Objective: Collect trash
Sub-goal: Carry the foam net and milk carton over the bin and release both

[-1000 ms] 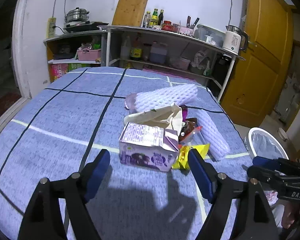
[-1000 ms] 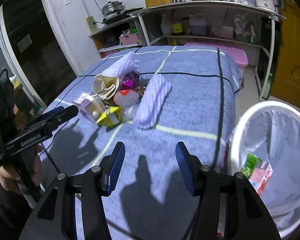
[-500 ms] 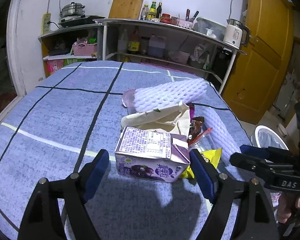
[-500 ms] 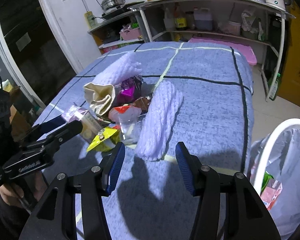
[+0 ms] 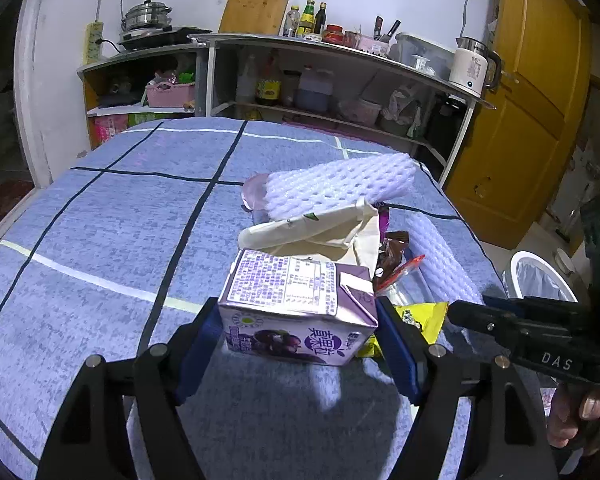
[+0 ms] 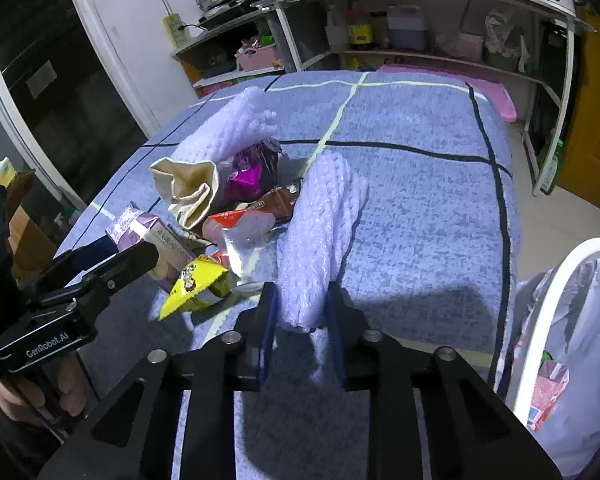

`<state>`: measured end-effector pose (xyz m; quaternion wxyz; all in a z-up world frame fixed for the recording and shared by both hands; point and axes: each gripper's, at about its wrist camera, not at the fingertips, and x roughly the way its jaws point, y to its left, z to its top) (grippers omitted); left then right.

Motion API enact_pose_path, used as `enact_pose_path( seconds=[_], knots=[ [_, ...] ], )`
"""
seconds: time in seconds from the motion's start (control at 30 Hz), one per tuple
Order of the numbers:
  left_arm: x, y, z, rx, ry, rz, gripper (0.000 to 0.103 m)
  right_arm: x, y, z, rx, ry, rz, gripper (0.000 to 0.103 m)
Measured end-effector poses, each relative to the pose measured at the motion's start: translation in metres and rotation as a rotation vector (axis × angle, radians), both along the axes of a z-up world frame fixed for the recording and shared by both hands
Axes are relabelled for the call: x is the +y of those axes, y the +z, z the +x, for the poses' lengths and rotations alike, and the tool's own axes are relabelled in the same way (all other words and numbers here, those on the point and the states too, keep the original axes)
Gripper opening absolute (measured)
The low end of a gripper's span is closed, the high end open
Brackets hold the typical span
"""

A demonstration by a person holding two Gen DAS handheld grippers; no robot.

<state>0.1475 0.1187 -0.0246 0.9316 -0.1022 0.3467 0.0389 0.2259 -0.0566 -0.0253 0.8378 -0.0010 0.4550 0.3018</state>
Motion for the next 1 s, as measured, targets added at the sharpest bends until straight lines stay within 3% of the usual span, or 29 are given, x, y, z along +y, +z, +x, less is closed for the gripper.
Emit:
enact_pose_path(
  seconds=[0.6,1.0],
  knots=[
    [-0.013,0.023,-0.042,-0.050,0.003,0.009,0.076,-0.034,0.017,-0.045,-0.034,-0.020,0.036,0.019],
    [-0.046,0.043,-0.071,-0.089,-0.068,-0.009,0.076,-0.071,0.039,-0.091,-0.090,-0.062,0.046,0.019]
  ],
)
